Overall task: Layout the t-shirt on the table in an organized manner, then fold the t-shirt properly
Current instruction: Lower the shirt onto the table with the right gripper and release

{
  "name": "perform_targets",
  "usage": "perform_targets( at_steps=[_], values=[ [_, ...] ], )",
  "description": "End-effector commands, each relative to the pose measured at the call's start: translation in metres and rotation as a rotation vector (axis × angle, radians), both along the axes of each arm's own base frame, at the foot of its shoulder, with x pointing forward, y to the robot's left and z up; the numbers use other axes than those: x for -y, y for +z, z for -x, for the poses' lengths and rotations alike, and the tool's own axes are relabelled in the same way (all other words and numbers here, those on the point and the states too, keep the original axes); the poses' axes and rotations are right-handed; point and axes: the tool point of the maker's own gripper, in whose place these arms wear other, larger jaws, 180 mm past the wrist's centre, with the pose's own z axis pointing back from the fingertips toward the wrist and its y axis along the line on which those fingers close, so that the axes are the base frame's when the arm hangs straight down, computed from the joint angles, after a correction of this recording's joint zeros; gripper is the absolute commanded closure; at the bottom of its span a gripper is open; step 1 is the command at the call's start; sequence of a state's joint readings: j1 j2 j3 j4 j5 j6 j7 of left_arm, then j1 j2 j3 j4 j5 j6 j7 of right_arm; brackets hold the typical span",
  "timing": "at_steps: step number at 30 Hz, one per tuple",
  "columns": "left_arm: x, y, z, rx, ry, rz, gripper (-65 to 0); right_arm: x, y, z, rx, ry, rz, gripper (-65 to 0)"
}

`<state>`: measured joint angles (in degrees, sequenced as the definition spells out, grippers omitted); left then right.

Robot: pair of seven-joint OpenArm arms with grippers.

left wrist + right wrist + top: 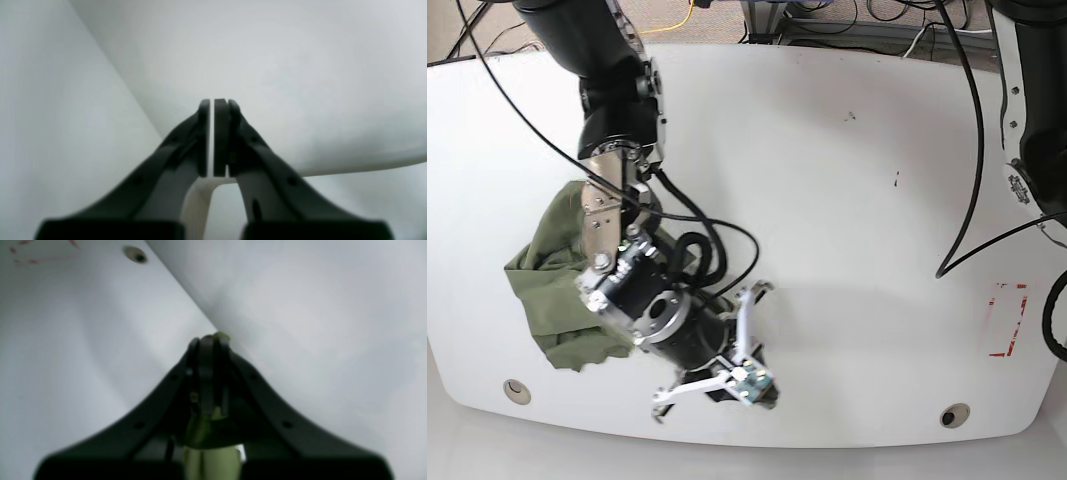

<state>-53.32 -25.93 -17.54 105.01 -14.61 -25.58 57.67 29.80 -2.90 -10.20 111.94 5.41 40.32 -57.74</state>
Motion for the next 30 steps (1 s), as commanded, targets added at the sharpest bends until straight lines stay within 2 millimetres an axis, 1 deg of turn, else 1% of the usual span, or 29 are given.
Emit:
perform_targets(
  at_steps=[1,4,5,6,7,8,10,12,13,15,16,19,23,26,28,30],
  values=[
    [-0.007,0.025,0.012,0.069,0.018,-0.027,0.0,-0.029,0.017,0.010,0.041,0.068,-0.055,0.0],
    [-0.014,0.029,0.017,0.071,0.041,-0.042,0.0,-0.056,0.008,0.022,0.020,0.113,-0.047,0.0],
    [-0.019,0.031,0.019,0.073,0.053,-0.046,0.0,-0.065,-0.002,0.026,0.004,0.136,-0.031,0.0],
    [-0.021,0.031,0.021,0.076,0.058,-0.045,0.0,-0.074,-0.005,0.031,0.001,0.165,-0.026,0.0],
    [-0.024,0.032,0.023,0.080,0.065,-0.040,0.0,-0.086,-0.009,0.039,0.000,0.206,-0.023,0.0],
    [-0.028,0.034,0.025,0.088,0.073,-0.034,0.0,-0.102,-0.013,0.051,0.003,0.265,-0.017,0.0],
    [-0.033,0.036,0.029,0.098,0.082,-0.023,0.0,-0.118,-0.020,0.063,-0.003,0.316,-0.029,0.0],
    [-0.038,0.036,0.031,0.104,0.091,-0.013,0.0,-0.130,-0.026,0.073,-0.020,0.348,-0.047,0.0],
    [-0.040,0.038,0.033,0.109,0.097,-0.010,0.0,-0.137,-0.033,0.080,-0.037,0.372,-0.048,0.0],
    [-0.047,0.041,0.038,0.113,0.115,-0.017,0.0,-0.145,-0.040,0.088,-0.053,0.395,-0.041,0.0],
    [-0.051,0.042,0.041,0.113,0.129,-0.026,0.0,-0.147,-0.045,0.091,-0.064,0.403,-0.039,0.0],
    [-0.058,0.045,0.046,0.114,0.152,-0.041,0.0,-0.149,-0.048,0.095,-0.073,0.409,-0.051,0.0],
    [-0.059,0.045,0.047,0.112,0.157,-0.044,0.0,-0.145,-0.046,0.093,-0.068,0.392,-0.055,0.0],
    [-0.057,0.043,0.046,0.103,0.151,-0.058,0.0,-0.126,-0.033,0.078,-0.045,0.328,-0.093,0.0],
    [-0.055,0.041,0.044,0.092,0.143,-0.077,0.0,-0.115,-0.029,0.070,-0.038,0.291,-0.111,0.0],
    [-0.051,0.033,0.040,0.067,0.129,-0.090,0.0,-0.101,-0.022,0.060,-0.025,0.247,-0.130,0.0]
  ],
)
